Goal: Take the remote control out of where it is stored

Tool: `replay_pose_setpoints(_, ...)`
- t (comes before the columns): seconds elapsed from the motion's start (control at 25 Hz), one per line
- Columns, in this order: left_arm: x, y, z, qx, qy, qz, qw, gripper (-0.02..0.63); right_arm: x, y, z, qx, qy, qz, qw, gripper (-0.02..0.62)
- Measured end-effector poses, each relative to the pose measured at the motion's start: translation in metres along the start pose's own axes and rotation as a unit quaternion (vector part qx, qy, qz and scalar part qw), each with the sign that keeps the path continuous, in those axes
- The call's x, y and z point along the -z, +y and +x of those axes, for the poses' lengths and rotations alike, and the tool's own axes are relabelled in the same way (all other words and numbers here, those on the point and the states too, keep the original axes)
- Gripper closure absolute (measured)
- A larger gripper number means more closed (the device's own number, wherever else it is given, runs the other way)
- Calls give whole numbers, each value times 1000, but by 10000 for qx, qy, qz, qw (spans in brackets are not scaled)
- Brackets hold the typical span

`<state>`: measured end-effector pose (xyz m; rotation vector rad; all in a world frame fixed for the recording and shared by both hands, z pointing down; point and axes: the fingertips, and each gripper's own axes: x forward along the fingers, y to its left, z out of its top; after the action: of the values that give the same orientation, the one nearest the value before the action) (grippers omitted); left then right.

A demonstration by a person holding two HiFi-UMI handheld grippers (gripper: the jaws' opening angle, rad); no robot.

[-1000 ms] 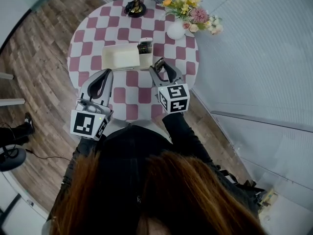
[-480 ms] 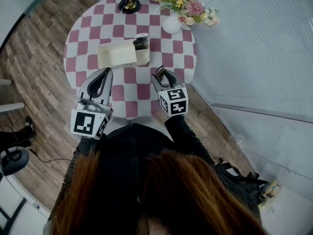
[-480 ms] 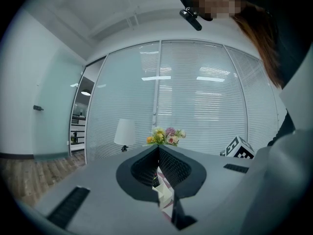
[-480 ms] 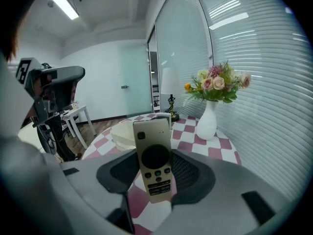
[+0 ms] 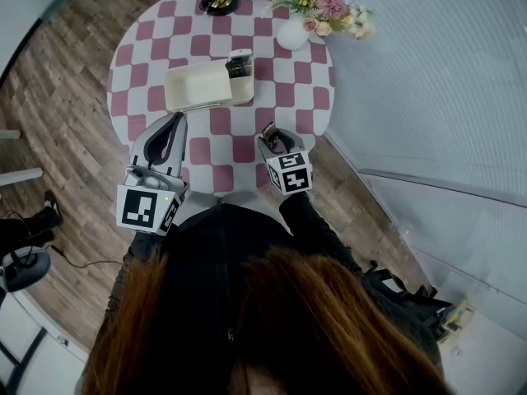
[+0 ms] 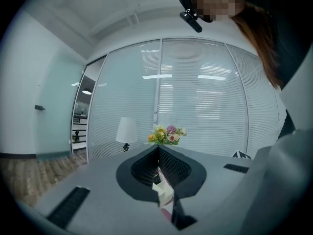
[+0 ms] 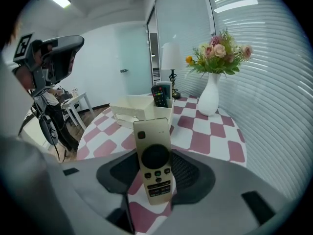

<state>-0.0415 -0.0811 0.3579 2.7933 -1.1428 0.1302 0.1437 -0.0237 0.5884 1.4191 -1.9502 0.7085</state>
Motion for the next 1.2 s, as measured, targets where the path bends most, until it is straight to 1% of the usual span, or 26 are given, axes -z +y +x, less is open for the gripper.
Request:
replay_pose_setpoints(0.2,-1,7,-2,-137,-5,18,9999,597,-6,3,13,-81,53,-178,9998,388)
replay_pose_setpoints(0.44,-1,14,-3,-278,-4,12,9996,597,-12,0,36,-208,169,-277,9993,394)
replay_pose_setpoints(0.72,0,18,-4,-412,21,-18,9991,597,-11,7,68,-385,453,-490,9970,399)
replay_pose_setpoints(1.2,-1,24,-10,-600,31,2,9982,597,6,23,108,-484,1011,-932,9893,403)
